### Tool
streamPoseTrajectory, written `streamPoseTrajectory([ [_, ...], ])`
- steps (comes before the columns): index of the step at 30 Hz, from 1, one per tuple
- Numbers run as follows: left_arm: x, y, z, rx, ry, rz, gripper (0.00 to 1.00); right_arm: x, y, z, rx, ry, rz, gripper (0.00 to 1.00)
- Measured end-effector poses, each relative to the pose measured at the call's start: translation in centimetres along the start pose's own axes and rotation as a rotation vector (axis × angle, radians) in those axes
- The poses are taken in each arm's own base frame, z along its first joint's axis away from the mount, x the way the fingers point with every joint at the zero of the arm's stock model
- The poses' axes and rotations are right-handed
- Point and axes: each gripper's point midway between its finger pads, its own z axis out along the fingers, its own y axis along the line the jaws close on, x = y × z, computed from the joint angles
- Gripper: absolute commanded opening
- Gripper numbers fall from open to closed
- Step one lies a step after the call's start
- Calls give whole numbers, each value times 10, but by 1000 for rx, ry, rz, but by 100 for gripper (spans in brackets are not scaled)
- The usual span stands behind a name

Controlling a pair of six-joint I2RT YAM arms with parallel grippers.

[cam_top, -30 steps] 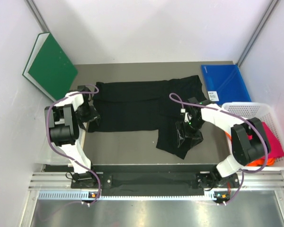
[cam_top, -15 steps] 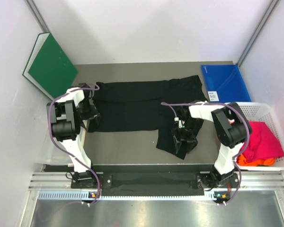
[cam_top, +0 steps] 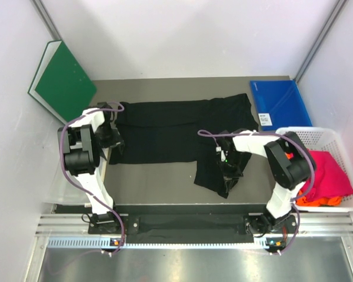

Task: Fold and stack the t-shirts
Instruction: Grap the side of the flattened tshirt closest away from the robot with both arms

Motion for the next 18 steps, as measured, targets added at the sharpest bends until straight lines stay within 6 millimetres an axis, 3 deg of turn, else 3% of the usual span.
streamPoseTrajectory([
  [3, 1, -2, -4, 24, -7, 11, 75, -2, 0, -11, 16, -71, 19, 0],
  [12, 22, 3, -17, 66, -28, 11, 77, -25, 12, -78, 23, -323, 25, 0],
  [18, 39, 7, -9, 70, -10, 13, 73, -24, 5, -80, 58, -322, 8, 0],
])
